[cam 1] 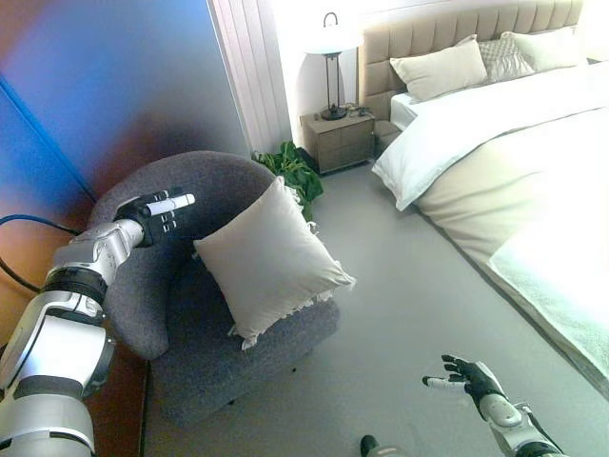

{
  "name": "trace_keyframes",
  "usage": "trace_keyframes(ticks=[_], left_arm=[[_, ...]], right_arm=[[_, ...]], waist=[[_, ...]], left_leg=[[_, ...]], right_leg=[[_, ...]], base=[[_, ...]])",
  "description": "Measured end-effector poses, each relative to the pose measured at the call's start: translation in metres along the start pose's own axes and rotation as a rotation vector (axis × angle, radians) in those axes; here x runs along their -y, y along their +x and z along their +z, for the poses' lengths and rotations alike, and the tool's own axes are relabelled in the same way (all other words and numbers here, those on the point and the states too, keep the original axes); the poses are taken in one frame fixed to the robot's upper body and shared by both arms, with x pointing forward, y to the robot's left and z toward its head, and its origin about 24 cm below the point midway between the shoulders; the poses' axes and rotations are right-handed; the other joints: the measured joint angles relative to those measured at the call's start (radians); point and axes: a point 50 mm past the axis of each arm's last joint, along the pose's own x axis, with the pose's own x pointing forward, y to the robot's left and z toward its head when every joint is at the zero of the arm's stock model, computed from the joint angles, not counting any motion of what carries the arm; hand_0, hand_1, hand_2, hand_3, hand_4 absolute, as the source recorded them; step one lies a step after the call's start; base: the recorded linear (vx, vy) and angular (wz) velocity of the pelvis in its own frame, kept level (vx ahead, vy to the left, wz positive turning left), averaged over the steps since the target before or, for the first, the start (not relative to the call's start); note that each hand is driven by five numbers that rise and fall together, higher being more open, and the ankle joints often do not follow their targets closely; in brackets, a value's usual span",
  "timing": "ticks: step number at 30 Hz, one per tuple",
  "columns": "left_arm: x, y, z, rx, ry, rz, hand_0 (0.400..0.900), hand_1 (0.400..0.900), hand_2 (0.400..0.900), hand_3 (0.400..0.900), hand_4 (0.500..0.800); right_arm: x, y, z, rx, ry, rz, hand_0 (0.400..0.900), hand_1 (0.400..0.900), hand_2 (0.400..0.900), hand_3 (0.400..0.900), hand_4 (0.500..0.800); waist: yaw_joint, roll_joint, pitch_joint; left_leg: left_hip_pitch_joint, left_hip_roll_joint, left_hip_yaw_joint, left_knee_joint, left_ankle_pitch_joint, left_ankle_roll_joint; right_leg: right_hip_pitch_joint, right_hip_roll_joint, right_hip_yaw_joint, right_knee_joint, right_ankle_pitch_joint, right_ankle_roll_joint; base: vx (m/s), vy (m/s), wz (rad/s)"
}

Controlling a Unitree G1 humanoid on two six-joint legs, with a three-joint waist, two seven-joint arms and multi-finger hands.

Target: Pick up the pillow and put it on the sofa.

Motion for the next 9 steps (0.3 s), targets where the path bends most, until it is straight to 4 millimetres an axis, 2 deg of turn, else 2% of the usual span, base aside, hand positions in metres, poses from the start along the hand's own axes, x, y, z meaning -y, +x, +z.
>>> trace_keyframes(ticks=[9], left_arm=[[-0.0053, -0.0015, -0.007, -0.011, -0.028, 0.013, 0.9, 0.9, 0.9, 0.9, 0.8]], right_arm=[[-0.0005, -0.0008, -0.0024, -0.006, -0.001, 0.002, 0.9, 0.9, 0.9, 0.9, 0.8]], waist=[[0.003, 0.001, -0.009]], left_leg=[[0.003, 0.002, -0.013, -0.003, 0.0, 0.0]], right_leg=[[0.017, 0.001, -0.013, -0.015, 0.0, 0.0]], base=[[0.0, -0.005, 0.02]])
